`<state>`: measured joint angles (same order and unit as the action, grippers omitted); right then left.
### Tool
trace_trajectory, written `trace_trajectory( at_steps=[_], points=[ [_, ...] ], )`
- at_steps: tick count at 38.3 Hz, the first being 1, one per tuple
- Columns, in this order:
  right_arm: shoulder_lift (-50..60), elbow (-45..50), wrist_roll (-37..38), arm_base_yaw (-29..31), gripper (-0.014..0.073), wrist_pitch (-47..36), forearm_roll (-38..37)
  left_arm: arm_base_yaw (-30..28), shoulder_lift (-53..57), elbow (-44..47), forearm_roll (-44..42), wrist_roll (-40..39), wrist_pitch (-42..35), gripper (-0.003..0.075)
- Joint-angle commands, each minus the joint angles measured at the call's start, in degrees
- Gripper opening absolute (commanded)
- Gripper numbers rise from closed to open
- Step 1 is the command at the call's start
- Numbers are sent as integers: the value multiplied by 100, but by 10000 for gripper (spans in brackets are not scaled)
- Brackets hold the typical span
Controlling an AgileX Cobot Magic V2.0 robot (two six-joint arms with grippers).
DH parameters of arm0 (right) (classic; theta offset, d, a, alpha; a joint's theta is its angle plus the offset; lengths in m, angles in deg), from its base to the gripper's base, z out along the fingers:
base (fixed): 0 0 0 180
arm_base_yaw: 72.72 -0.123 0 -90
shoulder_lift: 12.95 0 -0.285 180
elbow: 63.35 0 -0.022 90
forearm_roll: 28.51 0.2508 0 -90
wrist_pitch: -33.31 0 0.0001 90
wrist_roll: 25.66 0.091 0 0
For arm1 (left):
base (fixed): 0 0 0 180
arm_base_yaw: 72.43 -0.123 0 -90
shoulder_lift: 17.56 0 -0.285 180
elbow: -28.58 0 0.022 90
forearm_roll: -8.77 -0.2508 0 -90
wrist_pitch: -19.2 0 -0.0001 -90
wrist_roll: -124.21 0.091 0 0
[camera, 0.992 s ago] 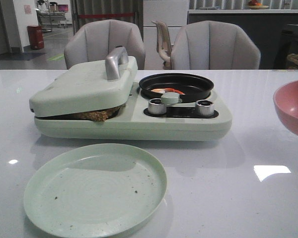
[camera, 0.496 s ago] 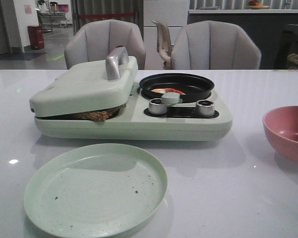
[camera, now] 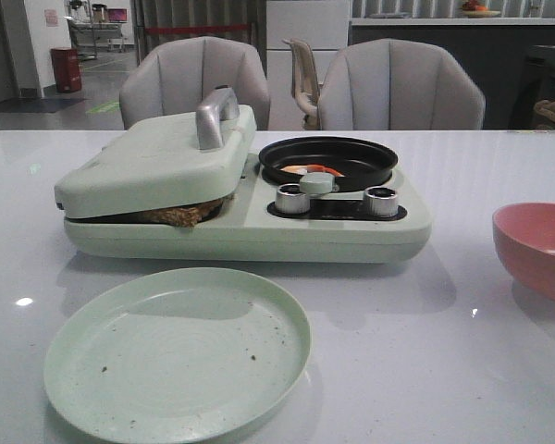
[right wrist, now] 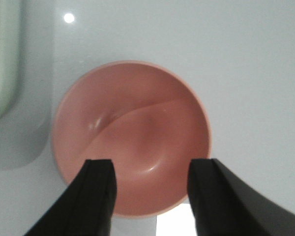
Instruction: Make breakfast with bread and shrimp
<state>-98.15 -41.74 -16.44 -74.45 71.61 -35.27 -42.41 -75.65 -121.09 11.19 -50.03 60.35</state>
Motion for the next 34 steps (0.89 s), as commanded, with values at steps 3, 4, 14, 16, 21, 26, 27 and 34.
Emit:
trace_trajectory(
  at_steps=[3,4,14,16,21,26,27,34],
  points=[
    [1358,138,-150,-492,372,249,-84,44,29,-161,64,-52,-399,100],
    [1599,231,-150,-553,365,300,-77,44,29,-161,64,-52,-399,100],
    [3804,1262,-150,-639,357,1201,66,44,29,-161,64,-52,-409,100],
    [4147,1474,-150,-639,357,1265,66,44,29,-161,64,-52,-409,100],
    [4905,1934,-150,-639,356,1290,66,44,29,-161,64,-52,-409,100],
    [5086,2066,-150,-639,279,1385,66,44,29,-161,64,-52,-409,100],
    [5086,2076,-150,-639,258,1404,66,44,29,-161,64,-52,-409,100],
    [5086,2156,-150,-639,66,1433,66,44,29,-161,36,-52,-409,100]
  ],
)
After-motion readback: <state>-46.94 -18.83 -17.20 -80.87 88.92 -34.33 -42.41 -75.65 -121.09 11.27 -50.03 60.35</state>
